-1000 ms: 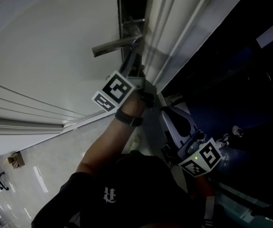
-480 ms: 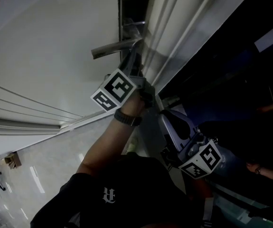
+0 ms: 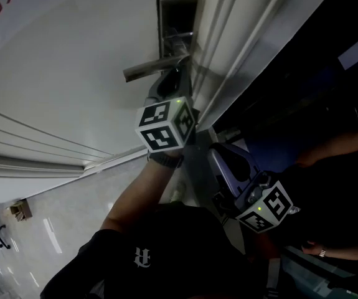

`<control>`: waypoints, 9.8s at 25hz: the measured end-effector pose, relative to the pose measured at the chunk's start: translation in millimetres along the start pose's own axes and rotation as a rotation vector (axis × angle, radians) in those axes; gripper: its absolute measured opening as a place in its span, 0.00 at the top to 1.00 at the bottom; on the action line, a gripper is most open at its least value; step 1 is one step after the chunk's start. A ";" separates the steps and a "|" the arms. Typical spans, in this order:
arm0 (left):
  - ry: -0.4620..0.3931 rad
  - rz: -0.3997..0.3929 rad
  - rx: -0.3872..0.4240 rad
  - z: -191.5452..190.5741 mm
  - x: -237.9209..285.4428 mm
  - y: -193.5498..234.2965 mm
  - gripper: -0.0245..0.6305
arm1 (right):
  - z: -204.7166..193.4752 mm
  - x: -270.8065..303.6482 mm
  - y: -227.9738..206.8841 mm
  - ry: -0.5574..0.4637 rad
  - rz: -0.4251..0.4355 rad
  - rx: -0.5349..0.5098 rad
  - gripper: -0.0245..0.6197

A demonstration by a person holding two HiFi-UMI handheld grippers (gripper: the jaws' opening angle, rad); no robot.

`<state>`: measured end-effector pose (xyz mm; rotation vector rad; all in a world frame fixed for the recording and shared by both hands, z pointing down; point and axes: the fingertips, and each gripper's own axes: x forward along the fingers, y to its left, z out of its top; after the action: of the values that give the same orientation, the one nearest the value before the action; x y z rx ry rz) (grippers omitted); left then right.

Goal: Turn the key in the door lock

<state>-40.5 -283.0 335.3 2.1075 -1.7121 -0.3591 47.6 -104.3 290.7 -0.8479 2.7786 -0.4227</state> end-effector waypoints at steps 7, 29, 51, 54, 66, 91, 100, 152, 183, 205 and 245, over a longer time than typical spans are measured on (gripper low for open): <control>0.018 0.029 0.179 -2.2 0.1 -0.4 0.87 | 5.2 7.3 -2.8 -0.015 0.018 -0.001 0.94; 0.002 0.140 1.148 -2.5 1.9 -18.1 0.88 | 25.3 -9.6 -8.6 -0.069 0.087 -0.004 0.94; 0.152 0.146 1.887 -13.9 2.8 -20.0 0.91 | 41.1 -17.3 -11.5 -0.107 0.135 0.053 0.94; 0.205 0.169 1.958 -11.4 4.2 -21.8 0.91 | 42.0 -18.0 -11.2 -0.109 0.141 0.052 0.94; 0.237 0.180 2.061 -11.1 6.4 -22.2 0.93 | 42.5 -23.9 -9.5 -0.105 0.138 0.039 0.94; 0.047 -0.063 0.578 -5.7 -51.7 -10.8 0.82 | 46.6 -24.1 -0.2 -0.120 0.165 0.065 0.94; -0.007 -0.141 -0.278 -0.6 -33.6 7.4 0.81 | 48.2 -22.2 0.5 -0.106 0.181 0.043 0.94; -0.027 -0.099 -0.411 0.1 -3.5 1.7 0.88 | 42.8 -21.5 -29.7 -0.090 0.212 0.199 0.94; 0.129 0.164 0.658 -1.7 -3.7 -9.0 0.89 | 50.8 -24.6 -24.9 -0.131 0.302 0.270 0.94; 0.104 0.216 1.557 -13.1 -2.3 -18.7 0.93 | 50.6 -13.2 -37.2 -0.136 0.284 0.263 0.94; -0.101 0.049 1.468 -19.1 -56.2 -31.5 0.88 | 30.8 5.5 -43.4 -0.063 0.159 0.138 0.94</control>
<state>-16.8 -220.0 334.9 2.8580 -2.4036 1.2080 73.9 -148.4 275.4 -0.5948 2.6975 -0.5420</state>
